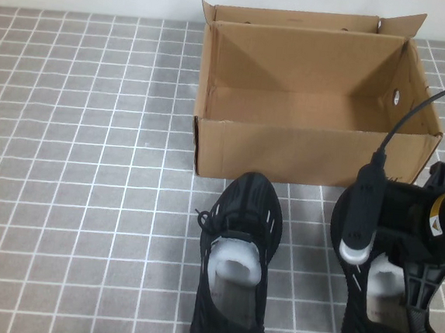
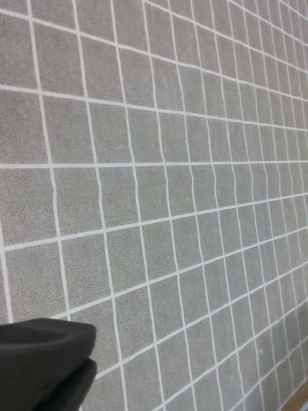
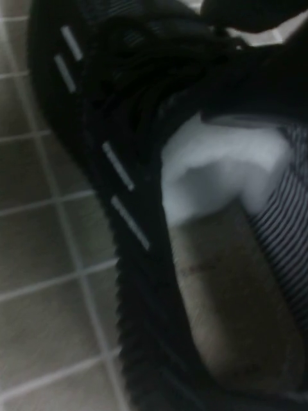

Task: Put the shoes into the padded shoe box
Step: Pick up the shoe from the table

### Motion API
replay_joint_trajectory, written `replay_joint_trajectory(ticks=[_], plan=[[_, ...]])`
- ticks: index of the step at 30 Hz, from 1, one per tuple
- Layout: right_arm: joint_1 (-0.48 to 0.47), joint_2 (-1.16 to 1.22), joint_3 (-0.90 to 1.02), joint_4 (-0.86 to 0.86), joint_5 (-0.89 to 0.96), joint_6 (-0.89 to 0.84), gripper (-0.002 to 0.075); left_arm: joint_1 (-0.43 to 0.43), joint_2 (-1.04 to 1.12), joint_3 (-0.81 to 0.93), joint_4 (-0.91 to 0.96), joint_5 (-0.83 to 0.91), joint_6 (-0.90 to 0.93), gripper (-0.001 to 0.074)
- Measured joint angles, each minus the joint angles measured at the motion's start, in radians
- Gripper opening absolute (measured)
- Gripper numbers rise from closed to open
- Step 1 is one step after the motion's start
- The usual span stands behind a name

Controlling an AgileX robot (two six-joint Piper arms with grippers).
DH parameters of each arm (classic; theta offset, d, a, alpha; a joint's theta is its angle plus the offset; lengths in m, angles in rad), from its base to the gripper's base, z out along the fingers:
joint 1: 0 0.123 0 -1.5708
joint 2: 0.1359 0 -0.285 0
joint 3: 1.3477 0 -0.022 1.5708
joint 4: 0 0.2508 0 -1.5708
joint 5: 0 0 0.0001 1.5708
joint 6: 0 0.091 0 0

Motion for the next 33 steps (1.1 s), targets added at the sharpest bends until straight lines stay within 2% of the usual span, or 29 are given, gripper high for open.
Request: replay_joint_trajectory(ticks=[5,13,15,18,23,28,33], plan=[[0.000,0.000,0.000,-0.036,0.000,0.080,0.0194,0.000,0.000,0.000,0.000,0.000,0.000,-0.0004],[0.000,0.000,0.000,-0.035,0.006,0.098,0.0188,0.000,0.000,0.000,0.000,0.000,0.000,-0.0004],[0.000,0.000,0.000,-0.035,0.019,0.100,0.0150,0.000,0.000,0.000,0.000,0.000,0.000,-0.0004],[0.000,0.000,0.000,-0.035,0.045,0.101,0.0051,0.000,0.000,0.000,0.000,0.000,0.000,-0.0004],[0.000,0.000,-0.013,-0.033,0.074,0.102,0.0004,0.000,0.000,0.000,0.000,0.000,0.000,-0.0004],[0.000,0.008,-0.112,-0.005,0.176,0.102,-0.0001,0.000,0.000,0.000,0.000,0.000,0.000,-0.0004],[0.000,0.009,-0.304,0.141,0.360,0.084,-0.0001,0.000,0.000,0.000,0.000,0.000,0.000,-0.0004]])
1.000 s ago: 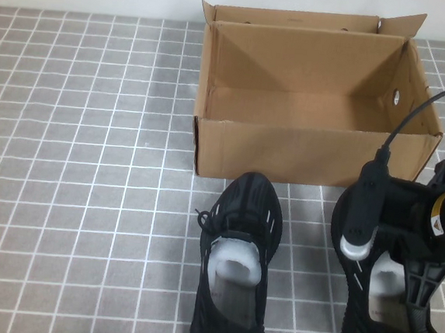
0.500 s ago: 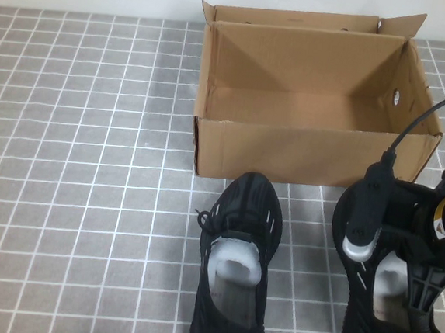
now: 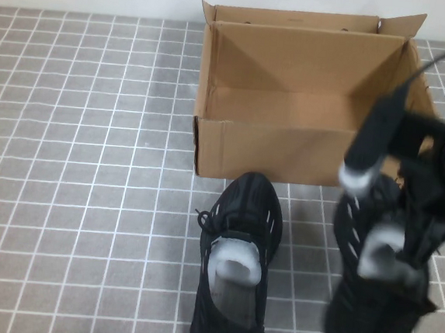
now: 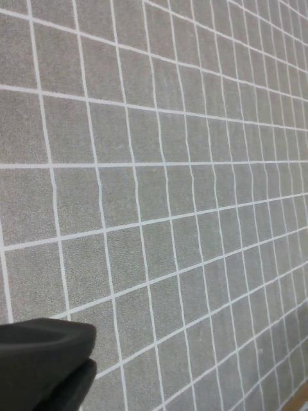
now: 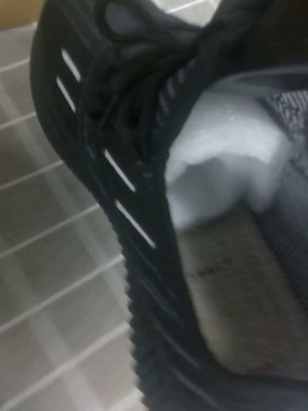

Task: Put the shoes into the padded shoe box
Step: Pick up the shoe from the table, then place the shoe in the shoe box

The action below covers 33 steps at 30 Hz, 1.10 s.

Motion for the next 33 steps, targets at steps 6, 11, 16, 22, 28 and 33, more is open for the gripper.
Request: replay_joint_trajectory(ticks=[6,11,16,22,28,33], plan=[[0.000,0.000,-0.234,0.167,0.101,0.058,-0.0002,0.000,0.000,0.000,0.000,0.000,0.000,-0.0004],[0.000,0.017,-0.370,0.238,0.117,0.194,-0.0001,0.000,0.000,0.000,0.000,0.000,0.000,-0.0004],[0.000,0.074,-0.461,0.227,0.119,0.436,-0.0002,0.000,0.000,0.000,0.000,0.000,0.000,-0.0004],[0.000,0.148,-0.474,0.172,-0.045,0.710,-0.0001,0.000,0.000,0.000,0.000,0.000,0.000,-0.0004],[-0.011,0.225,-0.474,0.157,-0.280,0.855,-0.0001,0.000,0.000,0.000,0.000,0.000,0.000,-0.0004],[-0.063,0.270,-0.474,0.157,-0.437,0.926,-0.0002,0.000,0.000,0.000,0.000,0.000,0.000,-0.0004]])
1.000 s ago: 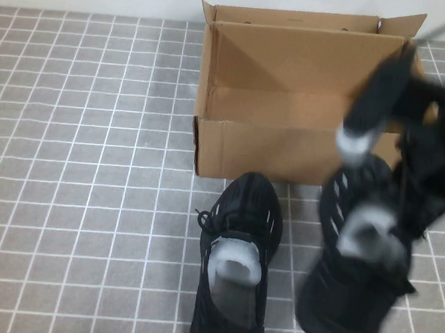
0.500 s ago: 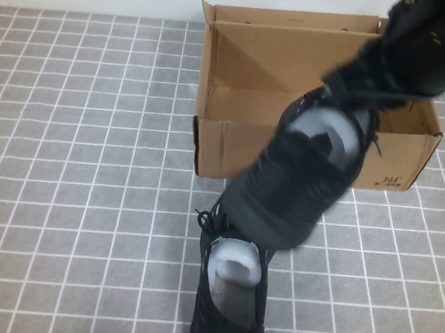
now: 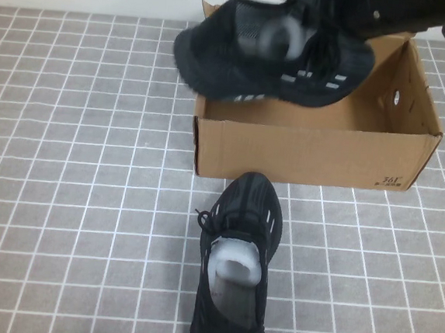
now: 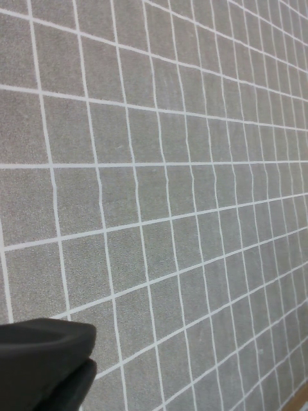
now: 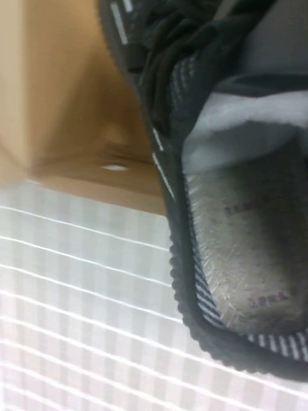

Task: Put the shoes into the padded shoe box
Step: Place the shoe in the shoe box

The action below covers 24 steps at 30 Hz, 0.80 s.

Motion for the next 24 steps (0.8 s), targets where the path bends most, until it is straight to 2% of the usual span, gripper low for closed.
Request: replay_joint_trajectory(ticks=[9,24], plan=[[-0.078,0.065,0.000,0.000,-0.170,-0.004,-0.0001,0.000,0.000,0.000,0.000,0.000,0.000,-0.0004],[-0.086,0.238,0.000,-0.005,-0.352,-0.013,-0.0001,0.000,0.000,0.000,0.000,0.000,0.000,-0.0004]])
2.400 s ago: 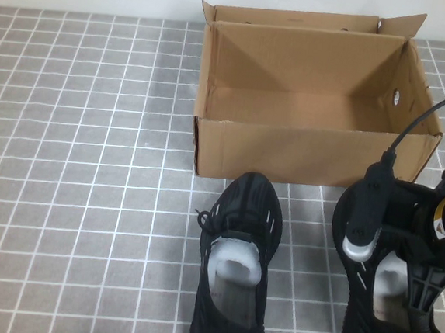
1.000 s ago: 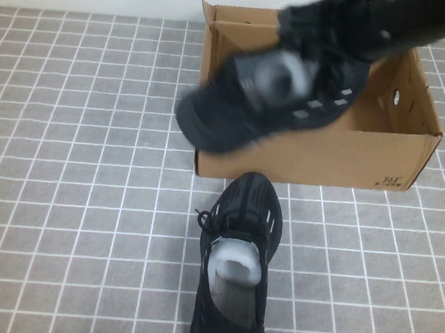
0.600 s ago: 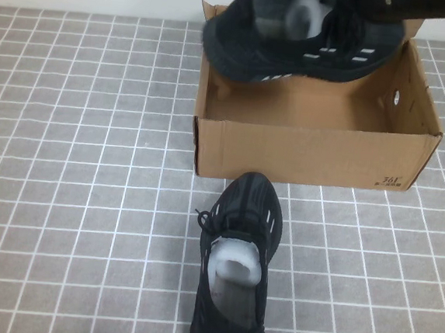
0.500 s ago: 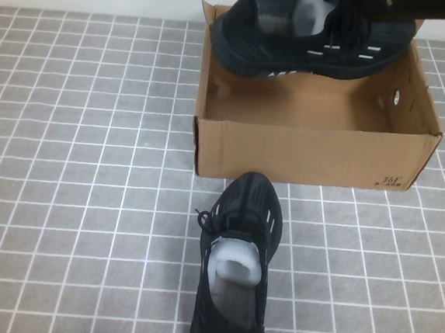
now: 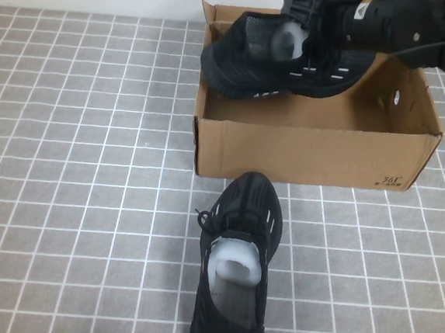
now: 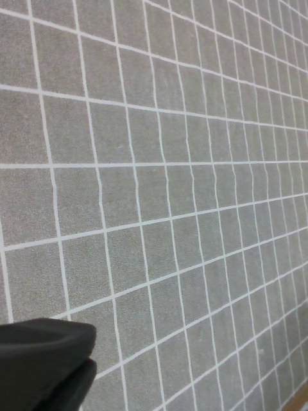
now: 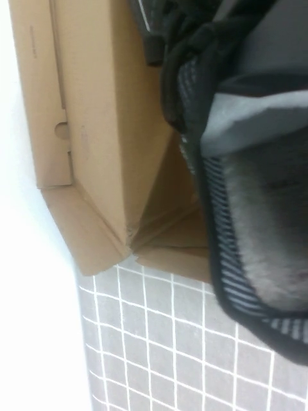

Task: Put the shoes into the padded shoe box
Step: Place the shoe in the shoe box

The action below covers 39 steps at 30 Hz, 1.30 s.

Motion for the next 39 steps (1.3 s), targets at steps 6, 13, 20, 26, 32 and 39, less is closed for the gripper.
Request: replay_joint_trajectory(ticks=[6,13,20,26,32,39], plan=[[-0.006,0.025,0.000,-0.007,-0.058,-0.001,-0.0002,0.000,0.000,0.000,0.000,0.000,0.000,-0.0004],[-0.012,0.039,0.000,-0.007,-0.106,0.008,-0.0001,0.000,0.000,0.000,0.000,0.000,0.000,-0.0004],[-0.012,0.042,0.000,-0.026,-0.104,0.013,-0.0001,0.000,0.000,0.000,0.000,0.000,0.000,-0.0004],[-0.010,0.021,-0.018,-0.148,-0.008,0.028,-0.0001,0.000,0.000,0.000,0.000,0.000,0.000,-0.0004],[-0.010,0.005,-0.083,-0.283,0.130,0.096,-0.0001,0.000,0.000,0.000,0.000,0.000,0.000,-0.0004],[-0.010,0.020,-0.089,-0.323,0.152,0.362,-0.0001,0.000,0.000,0.000,0.000,0.000,0.000,-0.0004]])
